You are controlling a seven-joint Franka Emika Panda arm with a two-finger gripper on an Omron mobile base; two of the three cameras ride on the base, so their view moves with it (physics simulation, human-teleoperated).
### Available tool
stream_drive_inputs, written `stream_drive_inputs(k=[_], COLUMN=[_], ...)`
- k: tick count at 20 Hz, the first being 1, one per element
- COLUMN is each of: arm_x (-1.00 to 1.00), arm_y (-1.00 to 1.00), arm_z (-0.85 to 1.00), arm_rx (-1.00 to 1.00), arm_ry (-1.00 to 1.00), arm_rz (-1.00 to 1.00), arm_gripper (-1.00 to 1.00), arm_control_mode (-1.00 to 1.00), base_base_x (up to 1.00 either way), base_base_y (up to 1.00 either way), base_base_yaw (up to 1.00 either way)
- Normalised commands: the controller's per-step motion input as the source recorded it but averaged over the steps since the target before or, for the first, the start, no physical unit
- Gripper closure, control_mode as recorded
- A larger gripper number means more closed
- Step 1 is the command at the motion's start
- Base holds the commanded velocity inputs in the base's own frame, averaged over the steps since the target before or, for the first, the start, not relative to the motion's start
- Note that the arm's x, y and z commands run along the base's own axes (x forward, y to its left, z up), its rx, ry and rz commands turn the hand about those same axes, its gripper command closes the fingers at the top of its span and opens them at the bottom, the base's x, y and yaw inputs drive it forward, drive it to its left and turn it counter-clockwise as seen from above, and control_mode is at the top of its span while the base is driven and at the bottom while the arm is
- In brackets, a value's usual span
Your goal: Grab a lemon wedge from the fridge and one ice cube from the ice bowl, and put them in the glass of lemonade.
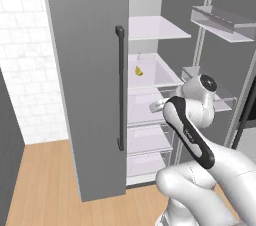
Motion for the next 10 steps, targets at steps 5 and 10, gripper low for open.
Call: stream_drive_inputs(k=[5, 10], arm_x=[-0.58, -0.91], arm_y=[-0.13, -0.07], arm_z=[0.7, 0.01], arm_rx=[-0.06, 0.0], arm_ry=[0.61, 0.14], arm_rz=[-0.02, -0.07], arm_gripper=[-1.0, -1.0], arm_control_mode=[-1.0, -1.0], base_base_x=[0.0, 0.0], base_base_y=[0.0, 0.0], base_base_yaw=[0.0, 0.0])
